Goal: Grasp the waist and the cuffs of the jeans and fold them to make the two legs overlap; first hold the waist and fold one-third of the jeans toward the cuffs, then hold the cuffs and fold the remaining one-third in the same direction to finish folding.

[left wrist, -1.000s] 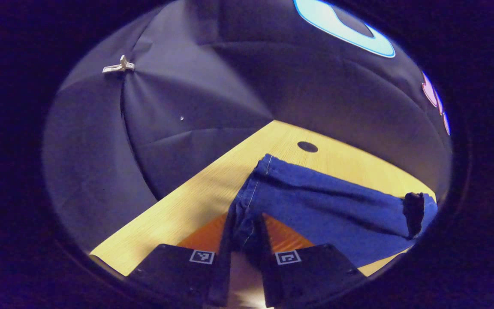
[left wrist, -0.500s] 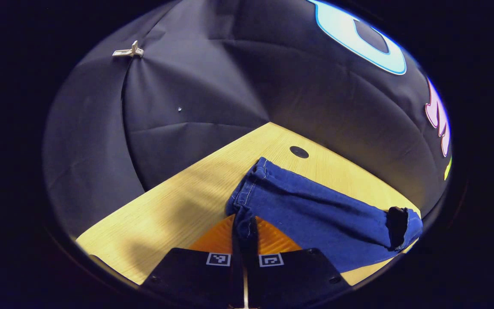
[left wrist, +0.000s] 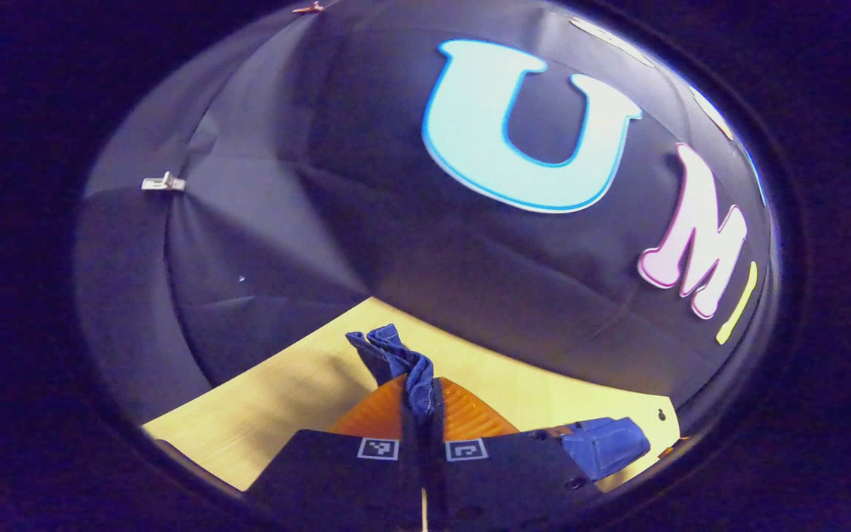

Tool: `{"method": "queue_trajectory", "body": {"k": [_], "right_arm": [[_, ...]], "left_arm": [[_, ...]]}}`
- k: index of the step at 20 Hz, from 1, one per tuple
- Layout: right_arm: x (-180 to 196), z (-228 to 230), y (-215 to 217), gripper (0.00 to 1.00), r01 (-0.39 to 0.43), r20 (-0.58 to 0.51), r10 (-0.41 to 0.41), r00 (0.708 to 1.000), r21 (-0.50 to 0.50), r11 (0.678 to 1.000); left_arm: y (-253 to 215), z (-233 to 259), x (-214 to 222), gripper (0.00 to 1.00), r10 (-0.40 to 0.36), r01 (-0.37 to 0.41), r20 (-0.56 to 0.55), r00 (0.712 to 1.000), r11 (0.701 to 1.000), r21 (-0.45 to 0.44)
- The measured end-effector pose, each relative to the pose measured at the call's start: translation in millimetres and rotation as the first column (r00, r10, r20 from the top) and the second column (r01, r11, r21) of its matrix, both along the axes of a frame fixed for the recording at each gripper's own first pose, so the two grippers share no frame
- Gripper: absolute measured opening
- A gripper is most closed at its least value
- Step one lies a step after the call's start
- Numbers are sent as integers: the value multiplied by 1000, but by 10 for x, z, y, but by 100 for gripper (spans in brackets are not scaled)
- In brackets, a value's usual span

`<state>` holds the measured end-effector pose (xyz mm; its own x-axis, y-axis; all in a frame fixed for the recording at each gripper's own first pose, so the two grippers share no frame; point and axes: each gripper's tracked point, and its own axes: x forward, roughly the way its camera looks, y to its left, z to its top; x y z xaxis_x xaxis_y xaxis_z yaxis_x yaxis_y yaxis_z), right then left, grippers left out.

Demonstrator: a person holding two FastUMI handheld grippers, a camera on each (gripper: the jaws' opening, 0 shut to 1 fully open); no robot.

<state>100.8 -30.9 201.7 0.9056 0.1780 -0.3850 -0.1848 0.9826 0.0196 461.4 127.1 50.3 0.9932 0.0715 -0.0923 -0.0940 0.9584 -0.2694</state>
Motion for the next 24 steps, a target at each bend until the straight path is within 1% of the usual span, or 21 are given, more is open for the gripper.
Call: {"method": "queue_trajectory", "body": {"k": [1, 2, 3, 4, 6, 7, 9, 10, 12, 13, 14, 15, 16, 17, 19, 21, 22, 24], "right_arm": [[-28, 67, -133, 98, 21, 23, -21, 1000, -25, 999], [-51, 112, -254, 98, 48, 45, -46, 998, -48, 998], [-77, 162, -341, 98, 61, 61, -57, 997, -59, 996], [-119, 178, -386, 97, 64, 62, -60, 996, -60, 996], [-193, 169, -505, 97, 75, 53, -72, 996, -58, 996], [-248, 163, -561, 96, 82, 46, -80, 996, -46, 996], [-352, 124, -708, 96, 109, 27, -108, 994, -27, 994], [-409, 107, -802, 95, 127, 23, -127, 992, -25, 992], [-518, 92, -963, 96, 168, 16, -168, 986, -17, 986], [-577, 108, -1030, 95, 188, 12, -188, 982, -8, 982], [-624, 108, -1092, 96, 204, 9, -204, 979, 2, 979], [-673, 130, -1132, 95, 217, 10, -217, 976, 9, 976], [-712, 153, -1168, 96, 228, 15, -228, 974, 11, 974], [-750, 189, -1182, 96, 234, 23, -235, 972, 13, 972], [-808, 313, -1150, 96, 238, 47, -239, 970, 30, 971], [-906, 478, -1085, 97, 248, 78, -252, 965, 57, 967], [-947, 620, -1083, 98, 268, 122, -275, 954, 72, 961], [-1071, 982, -989, 97, 280, 211, -298, 931, 113, 953]], "left_arm": [[-296, 183, -5, 8, -19, 17, 21, 1000, 997, 79], [-504, 252, -5, 8, -48, 44, 30, 998, 991, 128], [-873, 402, -2, 8, -97, 89, 41, 994, 980, 176], [-1246, 494, 20, 8, -156, 142, 55, 986, 970, 196], [-2153, 517, 116, 8, -269, 254, 56, 961, 947, 199], [-2560, 430, 173, 8, -317, 303, 42, 947, 932, 199], [-3304, 62, 225, 8, -425, 420, -17, 905, 888, 189], [-3608, -163, 235, 8, -461, 464, -58, 885, 867, 181], [-4065, -716, 184, 11, -491, 515, -161, 856, 840, 170], [-4174, -918, 172, 23, -495, 528, -201, 845, 832, 169], [-4258, -1088, 79, 33, -511, 550, -229, 828, 820, 160], [-4272, -1155, -13, 54, -511, 554, -246, 824, 817, 158], [-4298, -1258, -63, 75, -507, 551, -250, 825, 819, 159], [-4254, -1237, -180, 99, -508, 549, -239, 827, 821, 154], [-4001, -1032, -419, 99, -491, 521, -199, 848, 840, 152], [-3637, -743, -715, 97, -450, 468, -135, 883, 866, 174], [-3437, -565, -860, 97, -429, 440, -99, 898, 876, 196], [-3003, -225, -1208, 97, -374, 368, -25, 927, 897, 244]]}}
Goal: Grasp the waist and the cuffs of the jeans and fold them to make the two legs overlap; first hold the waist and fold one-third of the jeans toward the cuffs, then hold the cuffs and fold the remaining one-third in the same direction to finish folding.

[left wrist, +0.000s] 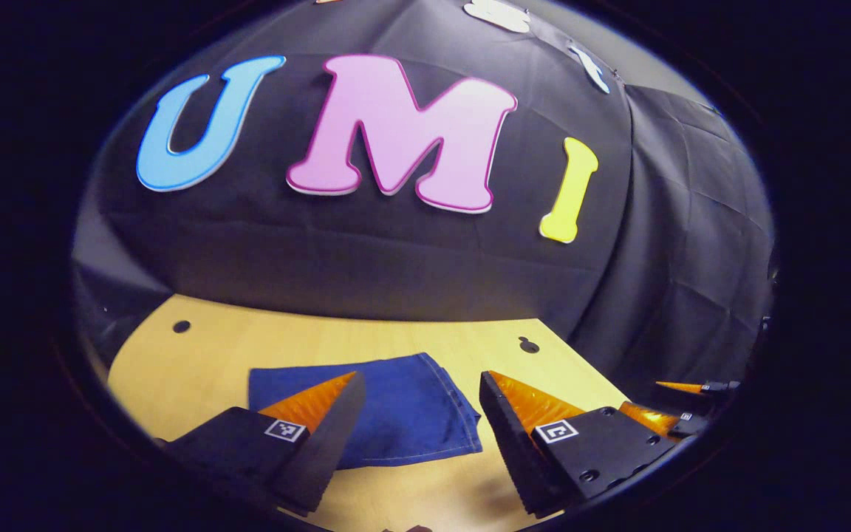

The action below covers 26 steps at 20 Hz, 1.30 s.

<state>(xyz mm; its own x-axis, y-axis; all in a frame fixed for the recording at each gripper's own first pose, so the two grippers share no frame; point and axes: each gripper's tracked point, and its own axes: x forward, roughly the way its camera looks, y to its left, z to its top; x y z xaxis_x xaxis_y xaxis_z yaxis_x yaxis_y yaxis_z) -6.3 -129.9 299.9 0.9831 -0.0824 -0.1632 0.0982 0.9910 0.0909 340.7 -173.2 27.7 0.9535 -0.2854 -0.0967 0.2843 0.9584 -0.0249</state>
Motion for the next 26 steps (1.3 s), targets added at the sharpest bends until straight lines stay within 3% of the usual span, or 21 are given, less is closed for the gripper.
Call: {"method": "queue_trajectory", "body": {"k": [5, 12, 16, 19, 26], "right_arm": [[-412, 571, 494, 97, -74, 69, 76, 995, -40, 996], [-1036, 1372, 859, 97, -82, 227, 105, 968, -110, 991], [-1372, 1483, 1079, 96, -96, 266, 117, 957, -88, 991], [-1561, 1551, 1032, 96, -75, 313, 125, 941, -167, 983], [-1779, 1433, 952, 96, -78, 274, 112, 955, -130, 988]], "left_arm": [[863, 672, -971, 96, 119, -124, 178, 977, 992, 12], [1657, 811, -1954, 96, 213, -201, 200, 957, 976, -78], [1769, 704, -2311, 96, 219, -204, 200, 955, 975, -93], [1752, 649, -2446, 96, 217, -206, 197, 956, 976, -75], [1628, 719, -2716, 96, 197, -187, 231, 953, 980, -63]]}}
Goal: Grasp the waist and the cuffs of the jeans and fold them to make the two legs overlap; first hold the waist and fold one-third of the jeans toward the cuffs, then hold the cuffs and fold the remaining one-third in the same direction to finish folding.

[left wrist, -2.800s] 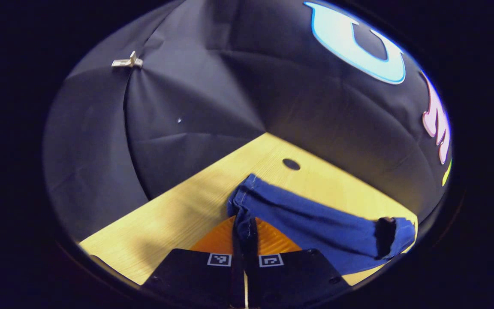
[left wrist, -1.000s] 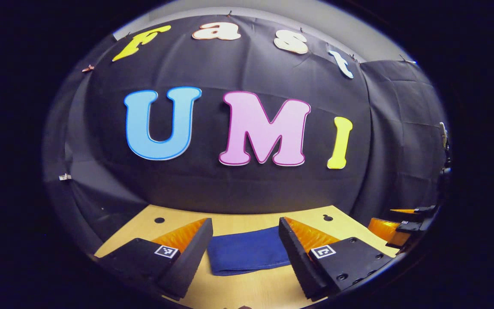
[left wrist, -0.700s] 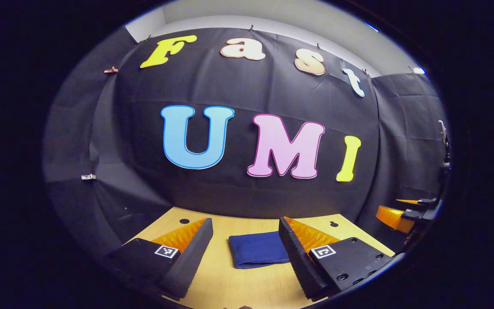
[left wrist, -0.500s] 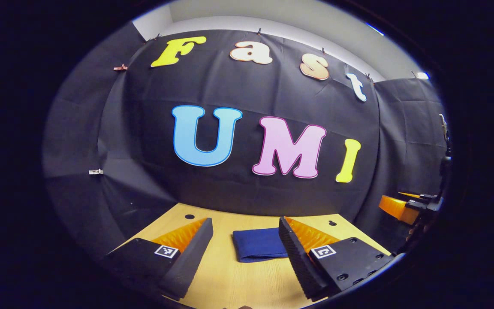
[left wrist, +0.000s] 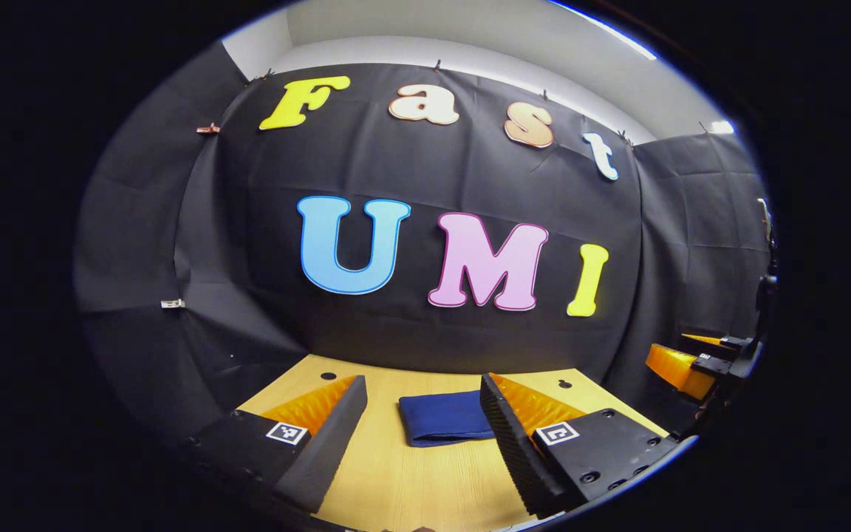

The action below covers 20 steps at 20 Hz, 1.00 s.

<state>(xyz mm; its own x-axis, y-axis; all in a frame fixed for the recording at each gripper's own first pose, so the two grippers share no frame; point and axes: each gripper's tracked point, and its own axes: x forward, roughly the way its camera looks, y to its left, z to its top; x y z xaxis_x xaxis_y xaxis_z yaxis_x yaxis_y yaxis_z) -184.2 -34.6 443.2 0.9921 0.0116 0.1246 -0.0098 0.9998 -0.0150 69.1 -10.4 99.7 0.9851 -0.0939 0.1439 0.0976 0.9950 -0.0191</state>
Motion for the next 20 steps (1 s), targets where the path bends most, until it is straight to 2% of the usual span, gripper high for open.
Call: {"method": "queue_trajectory", "body": {"k": [2, 3, 4, 6, 7, 8, 9, 10, 12, 14, 15, 16, 20], "right_arm": [[-84, -64, -3, 96, 1, -14, -1, 1000, 7, 1000], [-139, -102, 2, 96, -3, -23, 3, 1000, 3, 1000], [-177, -146, 3, 92, -8, -35, 7, 999, -11, 1000], [-238, -207, -143, 92, 24, -44, -26, 999, -39, 999], [-254, -187, -162, 92, 31, -44, -32, 999, -28, 999], [-274, -181, -176, 96, 36, -46, -37, 998, -10, 999], [-274, -205, -194, 92, 38, -52, -38, 998, 5, 999], [-276, -215, -218, 96, 46, -57, -45, 997, 8, 999], [-286, -227, -226, 96, 55, -61, -54, 997, 16, 998], [-331, -299, -180, 96, 61, -83, -58, 995, 36, 997], [-350, -319, -158, 96, 61, -89, -57, 994, 44, 997], [-362, -334, -125, 96, 59, -91, -55, 994, 46, 997], [-390, -357, -12, 96, 49, -93, -44, 995, 45, 998]], "left_arm": [[-49, -61, -83, 96, -4, 4, -3, 1000, 1000, 18], [-81, -102, -130, 92, -10, 11, -8, 1000, 1000, 25], [-87, -159, -186, 96, -11, 11, -11, 1000, 999, 36], [-14, -198, -254, 96, 23, -22, -11, 1000, 998, 65], [-19, -219, -291, 92, 20, -19, -16, 1000, 997, 71], [-9, -238, -316, 92, 19, -18, -20, 1000, 998, 62], [-2, -241, -328, 96, 14, -13, -25, 1000, 999, 47], [14, -268, -331, 92, 13, -11, -32, 999, 999, 33], [48, -318, -300, 96, 14, -13, -45, 999, 1000, 23], [1, -354, -292, 96, -8, 10, -60, 998, 1000, 28], [-16, -353, -285, 92, -13, 15, -62, 998, 999, 37], [-21, -337, -269, 96, -21, 24, -60, 998, 999, 47], [-124, -307, -222, 96, -60, 65, -57, 997, 995, 78]]}}
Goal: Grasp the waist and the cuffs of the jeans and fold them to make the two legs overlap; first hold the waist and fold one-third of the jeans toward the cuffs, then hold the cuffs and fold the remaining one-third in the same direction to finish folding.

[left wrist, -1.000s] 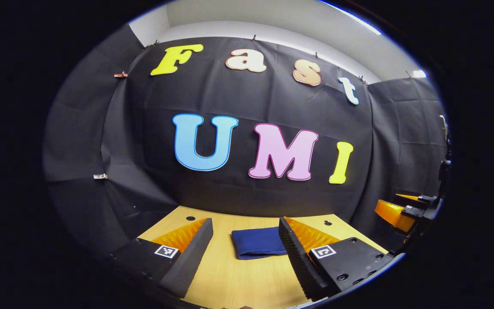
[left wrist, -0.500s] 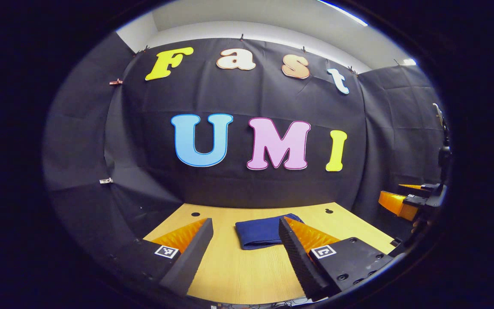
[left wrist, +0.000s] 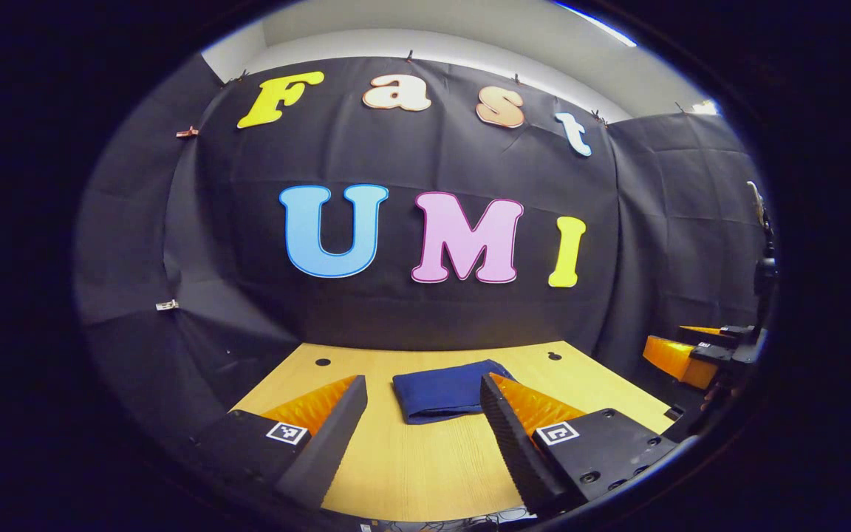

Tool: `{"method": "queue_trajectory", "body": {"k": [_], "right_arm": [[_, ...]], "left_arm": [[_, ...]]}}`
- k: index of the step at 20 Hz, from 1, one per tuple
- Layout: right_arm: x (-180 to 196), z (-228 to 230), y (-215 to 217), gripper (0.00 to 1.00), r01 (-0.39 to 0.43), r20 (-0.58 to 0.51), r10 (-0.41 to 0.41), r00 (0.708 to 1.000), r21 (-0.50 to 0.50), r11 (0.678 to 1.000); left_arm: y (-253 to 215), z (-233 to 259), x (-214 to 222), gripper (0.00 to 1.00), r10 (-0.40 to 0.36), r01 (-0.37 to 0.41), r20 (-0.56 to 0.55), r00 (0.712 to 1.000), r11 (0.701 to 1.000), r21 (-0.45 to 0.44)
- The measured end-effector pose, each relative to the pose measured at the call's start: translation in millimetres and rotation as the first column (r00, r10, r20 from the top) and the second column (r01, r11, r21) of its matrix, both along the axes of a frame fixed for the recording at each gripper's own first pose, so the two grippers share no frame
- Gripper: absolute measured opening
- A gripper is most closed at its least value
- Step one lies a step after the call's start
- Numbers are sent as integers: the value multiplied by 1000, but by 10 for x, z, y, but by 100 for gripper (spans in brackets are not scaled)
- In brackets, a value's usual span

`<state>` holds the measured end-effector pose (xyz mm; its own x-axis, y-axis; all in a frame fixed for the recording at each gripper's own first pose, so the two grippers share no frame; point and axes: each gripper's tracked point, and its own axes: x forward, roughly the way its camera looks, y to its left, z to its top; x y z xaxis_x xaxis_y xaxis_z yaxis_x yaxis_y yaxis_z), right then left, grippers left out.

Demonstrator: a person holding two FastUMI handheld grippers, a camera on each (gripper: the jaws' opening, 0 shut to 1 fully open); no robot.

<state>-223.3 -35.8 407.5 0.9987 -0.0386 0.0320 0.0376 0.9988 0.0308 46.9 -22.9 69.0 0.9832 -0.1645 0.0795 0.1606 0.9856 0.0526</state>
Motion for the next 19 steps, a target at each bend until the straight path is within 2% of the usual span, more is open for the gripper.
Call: {"method": "queue_trajectory", "body": {"k": [6, 7, 9, 11, 12, 13, 14, 15, 17, 19], "right_arm": [[1, 48, 89, 96, -13, 1, 13, 1000, 2, 1000], [-7, 76, 87, 96, -11, 7, 11, 1000, 6, 1000], [-22, 92, 97, 96, -9, 11, 9, 1000, 16, 1000], [-26, 71, 105, 96, -10, 5, 10, 1000, 11, 1000], [-33, 60, 112, 96, -13, 1, 13, 1000, 7, 1000], [-38, 36, 119, 96, -15, -7, 15, 1000, 5, 1000], [-36, 31, 132, 100, -18, -10, 18, 1000, 4, 1000], [-34, 29, 137, 96, -22, -13, 22, 1000, 3, 1000], [-56, 38, 151, 100, -25, -14, 25, 1000, 0, 1000], [-40, 68, 170, 96, -27, -12, 28, 1000, 4, 1000]], "left_arm": [[-96, 9, -3, 96, -34, 34, 7, 999, 999, 2], [-98, -7, -12, 92, -37, 37, 4, 999, 999, 6], [-102, -39, -39, 96, -47, 47, -6, 999, 999, 11], [-84, -63, -34, 92, -46, 46, -13, 999, 999, 16], [-69, -84, -32, 96, -44, 45, -16, 999, 999, 15], [-63, -87, -24, 92, -42, 42, -19, 999, 999, 12], [-48, -98, -16, 96, -38, 38, -23, 999, 999, 11], [-38, -85, -12, 96, -34, 35, -22, 999, 999, 10], [-36, -40, 1, 96, -34, 35, -11, 999, 999, 16], [-30, -4, 14, 96, -35, 35, 2, 999, 999, 33]]}}
